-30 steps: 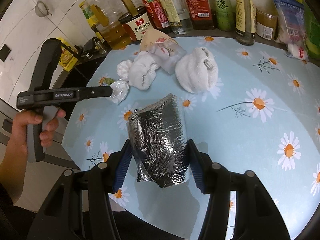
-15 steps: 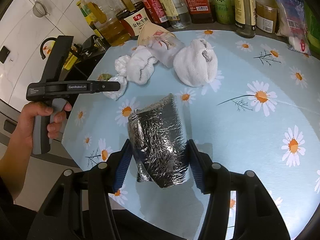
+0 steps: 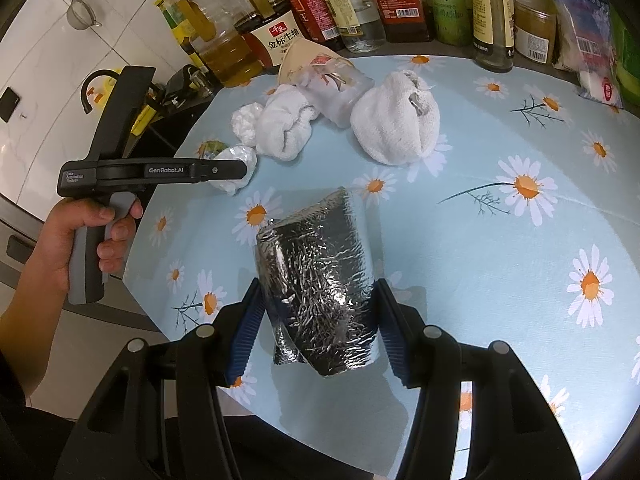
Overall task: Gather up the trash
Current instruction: 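Grasp the clear plastic bag of white pieces with the left gripper, then carry the plastic bag in the left gripper and foil packet in the right gripper down to the bin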
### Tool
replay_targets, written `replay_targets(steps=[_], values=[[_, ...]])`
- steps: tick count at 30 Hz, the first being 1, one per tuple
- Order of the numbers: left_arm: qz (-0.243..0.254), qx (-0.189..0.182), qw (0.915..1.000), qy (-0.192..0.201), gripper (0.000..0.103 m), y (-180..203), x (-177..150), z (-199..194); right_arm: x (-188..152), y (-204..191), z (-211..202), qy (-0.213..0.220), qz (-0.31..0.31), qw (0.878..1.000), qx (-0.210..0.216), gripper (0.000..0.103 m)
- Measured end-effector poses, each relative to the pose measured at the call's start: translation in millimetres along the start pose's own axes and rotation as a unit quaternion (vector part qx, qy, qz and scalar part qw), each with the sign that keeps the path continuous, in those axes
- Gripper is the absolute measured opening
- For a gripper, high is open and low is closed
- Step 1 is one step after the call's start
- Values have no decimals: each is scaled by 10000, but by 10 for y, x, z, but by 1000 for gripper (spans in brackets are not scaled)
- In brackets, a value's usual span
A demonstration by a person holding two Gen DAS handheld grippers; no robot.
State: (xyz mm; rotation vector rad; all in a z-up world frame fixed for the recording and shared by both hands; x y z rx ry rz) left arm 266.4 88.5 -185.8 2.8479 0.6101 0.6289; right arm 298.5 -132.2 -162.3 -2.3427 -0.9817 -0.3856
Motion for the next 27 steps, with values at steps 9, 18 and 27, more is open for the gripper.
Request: replay_targets(steps=[9,18,27], values=[[17,-80,9998,166,48,39,-164,-260,-36,-120,2,-15,-143,9999,19,55],[-80,-192,9992,331,48,11,-487,-532,-156,-346,18,-69,-305,9995,75,55],[-209,-282,9988,341,48,-53,-897,-737,-293,-589,51,-132,-419,9989,141,55]])
Point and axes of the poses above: each gripper's, at about its wrist camera, not at the fingertips, and z roughly the way its jaws point, y to its right, x to its top, the point moved 3 cm from there along z, roughly the way its jaws point, and after that the axes turned 5 degrees about y, right-handed, at the moved point
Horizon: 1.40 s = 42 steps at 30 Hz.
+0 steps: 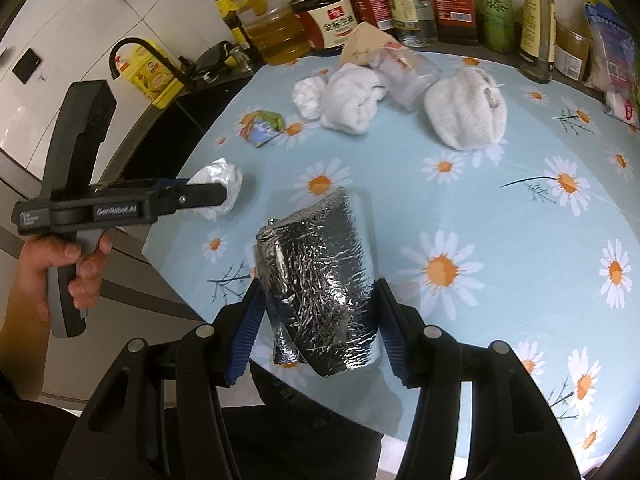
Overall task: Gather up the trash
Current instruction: 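Carry the plastic bag in the left gripper and foil packet in the right gripper down to the bin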
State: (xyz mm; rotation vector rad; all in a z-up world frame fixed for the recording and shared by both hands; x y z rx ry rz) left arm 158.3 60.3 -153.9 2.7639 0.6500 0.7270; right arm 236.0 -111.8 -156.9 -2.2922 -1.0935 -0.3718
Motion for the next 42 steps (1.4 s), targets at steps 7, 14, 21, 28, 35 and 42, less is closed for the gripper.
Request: replay_targets(steps=[7,14,21,28,35,42], values=[[-86,-89,9999,-20,48,-56,-290,-155,-110,-181,31,-64,-54,10000,40,55],[-188,-164,9997,-60,48,-118,-609,-302,-251,-382,86,-141,-81,9998,108,55],[-404,-276,9987,-127,48,-232,-960,-395,-416,-610,132,-261,-131,9994,190,55],[-407,-392,9979,-302,48,-314,-1365,-493,-656,-882,204,-447,-253,9981,331,55],[-597,-447,9958,-540,48,-471,-1690,-437,-901,-1081,372,-723,-266,9963,374,55],[-706,-519,9934,-746,48,-578,-1893,-307,-1144,-1170,589,-1002,-221,9942,308,55]])
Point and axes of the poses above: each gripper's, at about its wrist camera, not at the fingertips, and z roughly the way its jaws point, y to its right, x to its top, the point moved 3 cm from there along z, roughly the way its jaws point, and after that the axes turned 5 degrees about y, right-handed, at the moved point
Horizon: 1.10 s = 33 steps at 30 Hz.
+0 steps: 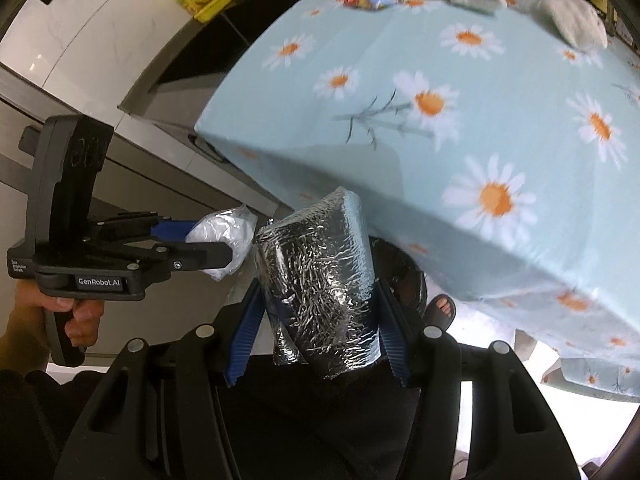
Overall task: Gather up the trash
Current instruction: 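Carry the plastic bag in the left gripper and foil packet in the right gripper down to the bin, then open both grippers over the black bin to drop bag and foil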
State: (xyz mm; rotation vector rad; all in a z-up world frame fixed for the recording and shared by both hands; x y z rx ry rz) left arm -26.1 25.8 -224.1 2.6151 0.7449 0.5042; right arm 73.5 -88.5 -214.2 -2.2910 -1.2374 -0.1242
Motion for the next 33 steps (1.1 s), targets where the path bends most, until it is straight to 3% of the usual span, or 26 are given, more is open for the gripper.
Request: replay_targets(steps=[12,20,27,33], values=[[-192,-60,9987,-463,48,-158,-242,319,-311,120,413,-411,433,9982,-76,55],[-176,5,9984,-534,50,-171,-229,369,-299,168,452,-351,647,9973,-21,57],[-236,122,9981,-548,63,-203,-188,377,-249,282,440,-299,977,9947,85,66],[-241,140,9983,-519,63,-227,-154,354,-224,309,412,-268,993,9947,26,66]])
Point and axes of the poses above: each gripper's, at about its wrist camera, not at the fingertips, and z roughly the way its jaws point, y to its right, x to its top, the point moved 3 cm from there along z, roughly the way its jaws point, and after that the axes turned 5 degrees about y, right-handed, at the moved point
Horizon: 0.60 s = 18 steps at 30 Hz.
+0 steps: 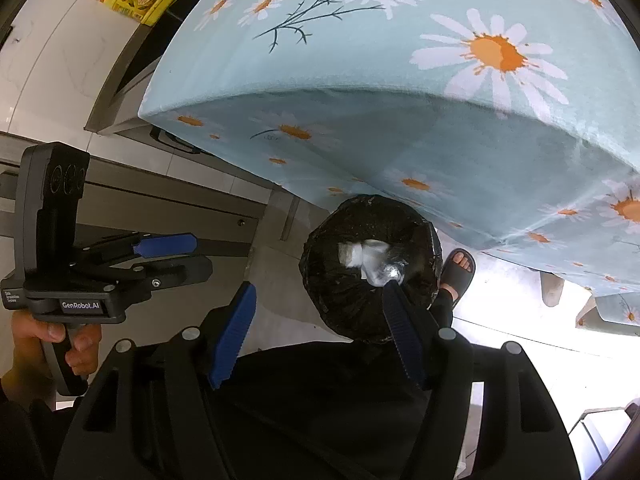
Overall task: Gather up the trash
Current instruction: 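Open both grippers over the black bin to drop bag and foil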
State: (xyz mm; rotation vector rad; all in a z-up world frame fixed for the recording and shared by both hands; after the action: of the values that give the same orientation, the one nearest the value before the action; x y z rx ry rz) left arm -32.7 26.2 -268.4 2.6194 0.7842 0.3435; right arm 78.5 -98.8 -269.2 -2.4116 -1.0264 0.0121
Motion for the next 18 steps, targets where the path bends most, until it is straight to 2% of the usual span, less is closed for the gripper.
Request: replay_targets(steps=[18], values=[[60,-64,9996,282,63,74,77,-222,62,-115,-255,232,-131,9995,-140,66]])
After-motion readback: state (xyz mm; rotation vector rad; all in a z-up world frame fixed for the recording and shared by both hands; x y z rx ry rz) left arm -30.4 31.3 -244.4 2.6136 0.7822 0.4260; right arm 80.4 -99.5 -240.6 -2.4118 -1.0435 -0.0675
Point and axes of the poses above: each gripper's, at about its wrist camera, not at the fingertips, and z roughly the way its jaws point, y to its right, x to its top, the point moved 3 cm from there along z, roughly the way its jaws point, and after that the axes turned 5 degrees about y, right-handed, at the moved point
